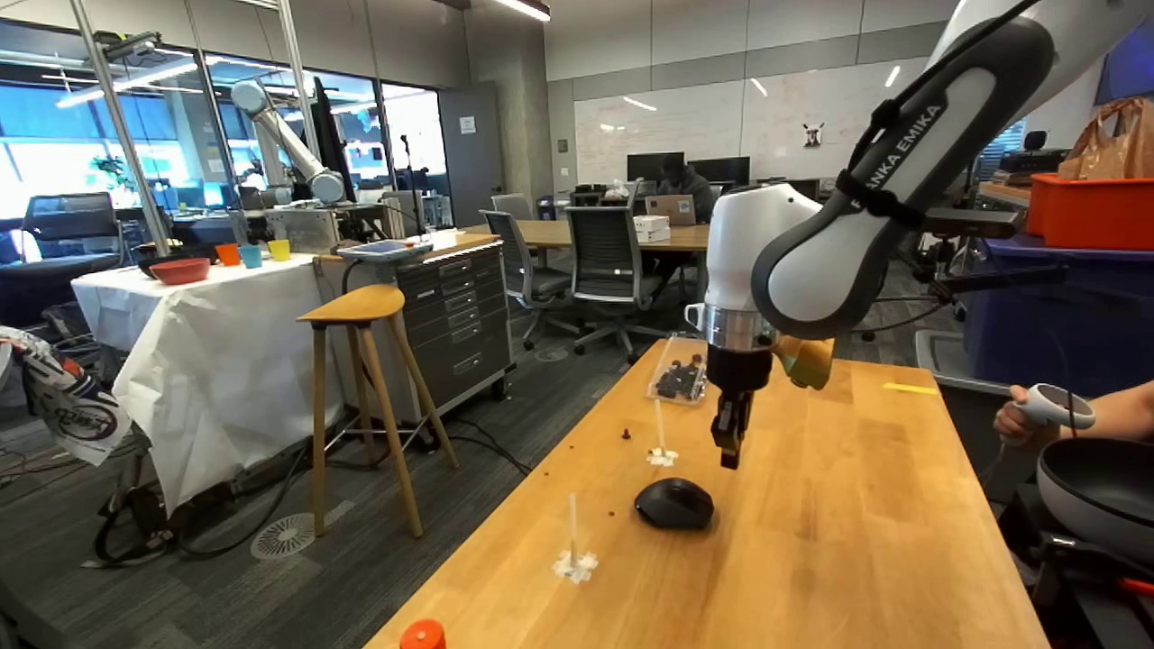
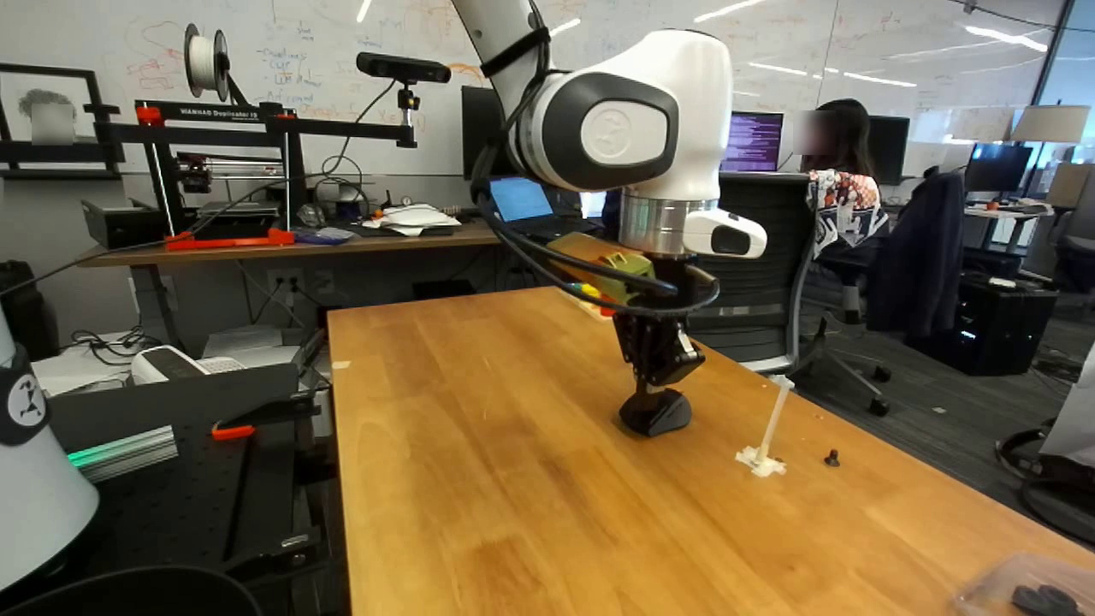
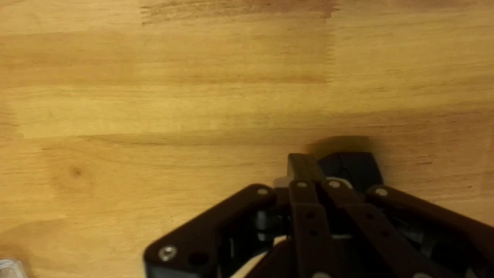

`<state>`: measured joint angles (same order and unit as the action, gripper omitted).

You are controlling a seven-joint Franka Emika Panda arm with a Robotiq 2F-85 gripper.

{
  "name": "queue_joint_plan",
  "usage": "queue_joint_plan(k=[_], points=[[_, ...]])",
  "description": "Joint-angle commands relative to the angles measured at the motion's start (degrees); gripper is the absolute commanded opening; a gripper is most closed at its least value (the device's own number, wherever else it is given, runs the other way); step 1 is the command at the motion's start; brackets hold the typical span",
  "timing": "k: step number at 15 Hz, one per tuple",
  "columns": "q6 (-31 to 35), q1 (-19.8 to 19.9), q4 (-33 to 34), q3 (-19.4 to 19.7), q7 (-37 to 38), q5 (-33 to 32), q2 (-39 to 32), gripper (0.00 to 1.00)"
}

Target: Click on the mouse

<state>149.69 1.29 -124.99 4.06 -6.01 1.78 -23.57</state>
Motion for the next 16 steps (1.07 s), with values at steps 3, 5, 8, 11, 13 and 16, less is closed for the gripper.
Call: queue_joint_plan(k=[3, 5, 8, 11, 13, 16], points=[[1.3, -1.3, 4.8, -0.6, 3.2, -3.1, -4.9, 0.0], [1.3, -1.7, 5.8, -0.9, 3.6, -3.2, -6.0, 0.0], [1.3, -2.3, 6.9, -1.0, 4.0, -3.3, -7.4, 0.0], [1.3, -2.4, 7.4, -0.9, 4.2, -3.3, -8.4, 0.0], [1.3, -2.4, 7.5, -0.9, 4.2, -3.4, -8.4, 0.0], [1.3, -2.3, 7.3, -0.9, 4.1, -3.3, -8.2, 0.0]])
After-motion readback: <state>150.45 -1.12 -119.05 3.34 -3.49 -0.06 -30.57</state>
